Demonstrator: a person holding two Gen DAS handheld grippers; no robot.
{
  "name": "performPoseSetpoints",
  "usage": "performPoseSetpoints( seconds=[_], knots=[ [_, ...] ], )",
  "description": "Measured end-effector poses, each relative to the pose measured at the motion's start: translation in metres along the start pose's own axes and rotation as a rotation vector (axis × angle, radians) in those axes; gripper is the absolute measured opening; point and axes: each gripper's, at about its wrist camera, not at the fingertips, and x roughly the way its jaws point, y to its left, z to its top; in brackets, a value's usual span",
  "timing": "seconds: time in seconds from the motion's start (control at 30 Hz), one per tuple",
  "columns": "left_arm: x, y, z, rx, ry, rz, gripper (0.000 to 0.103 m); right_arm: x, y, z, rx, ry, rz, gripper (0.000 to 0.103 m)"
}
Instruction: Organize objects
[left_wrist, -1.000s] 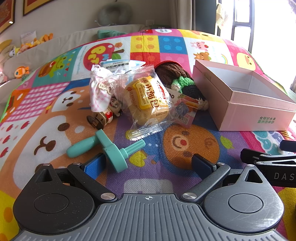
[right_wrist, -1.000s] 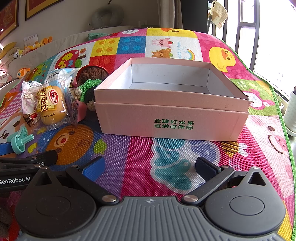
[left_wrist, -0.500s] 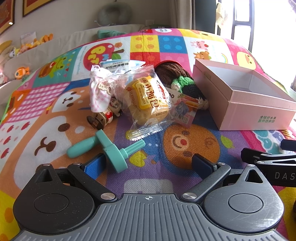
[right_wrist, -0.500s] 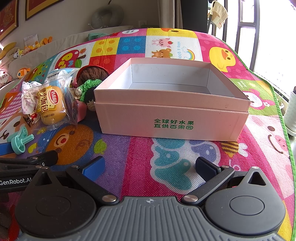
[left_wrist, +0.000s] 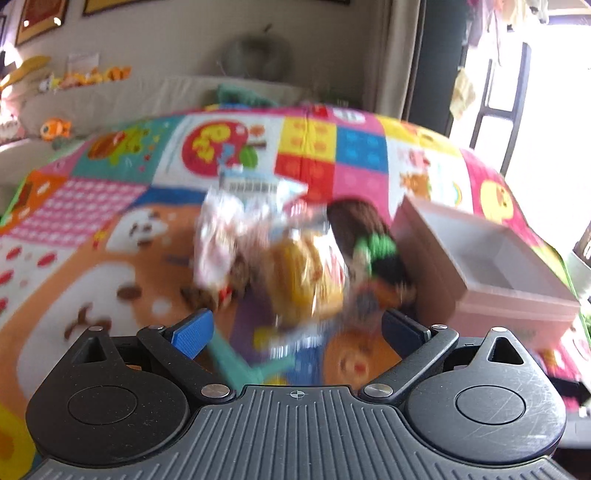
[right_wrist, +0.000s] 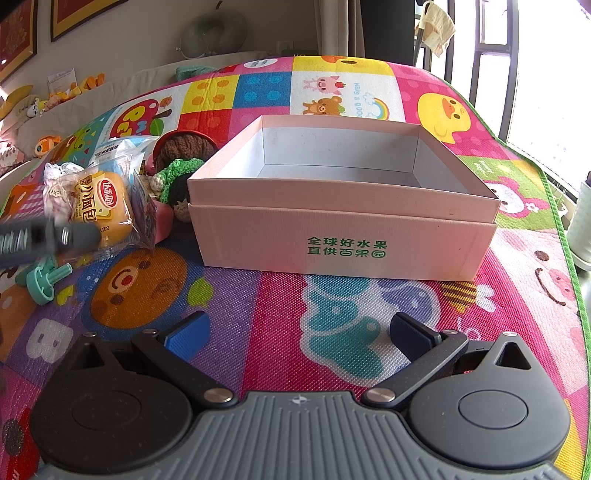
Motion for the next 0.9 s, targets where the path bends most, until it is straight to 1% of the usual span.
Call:
performPoseSetpoints(
  seconds=[0.07, 0.17, 0.27, 0.3, 0.37, 0.4, 0.57, 0.6, 0.63, 0.7, 0.77, 0.83, 0.9],
  knots=[
    [0.008, -0.004, 0.006, 0.020, -0.031, 0.004, 0.100, 0.000, 0.000, 0.000, 0.000, 0.000, 0.000, 0.103],
    [0.024, -0.011, 0.013, 0.037, 0.006, 0.028, 0.100, 0.000, 0.000, 0.000, 0.000, 0.000, 0.000, 0.103],
    [0.035, -0.013, 0.015, 0.034, 0.024, 0.054, 0.100, 0.000, 0.000, 0.000, 0.000, 0.000, 0.000, 0.103],
    [0.040, -0.013, 0.016, 0.029, 0.036, 0.055, 0.098, 0.000, 0.000, 0.000, 0.000, 0.000, 0.000, 0.103],
    [0.046, -0.013, 0.015, 0.020, 0.058, 0.056, 0.091, 0.000, 0.000, 0.000, 0.000, 0.000, 0.000, 0.103],
    [0.048, -0.014, 0.014, 0.018, 0.065, 0.059, 0.081, 0.000, 0.000, 0.000, 0.000, 0.000, 0.000, 0.103],
    [0.054, -0.012, 0.015, 0.012, 0.062, 0.057, 0.076, 0.001, 0.000, 0.000, 0.000, 0.000, 0.000, 0.103],
    [0.053, -0.009, 0.016, 0.012, 0.066, 0.049, 0.070, 0.001, 0.000, 0.000, 0.000, 0.000, 0.001, 0.103],
    [0.051, -0.007, 0.017, 0.006, 0.069, 0.033, 0.064, 0.001, 0.000, 0.000, 0.000, 0.000, 0.001, 0.103],
    [0.038, 0.004, 0.022, -0.027, 0.062, -0.031, 0.063, 0.001, 0.000, -0.001, 0.001, 0.000, 0.002, 0.103],
    [0.015, 0.014, 0.029, -0.033, 0.033, -0.084, 0.062, -0.001, -0.001, 0.000, 0.001, 0.001, 0.009, 0.103],
    [-0.013, 0.025, 0.035, -0.023, 0.004, -0.122, 0.062, -0.002, -0.002, 0.001, -0.017, 0.007, 0.025, 0.103],
    [-0.041, 0.039, 0.039, -0.010, -0.006, -0.145, 0.061, -0.002, -0.004, 0.001, -0.032, 0.015, 0.047, 0.103]
  ],
)
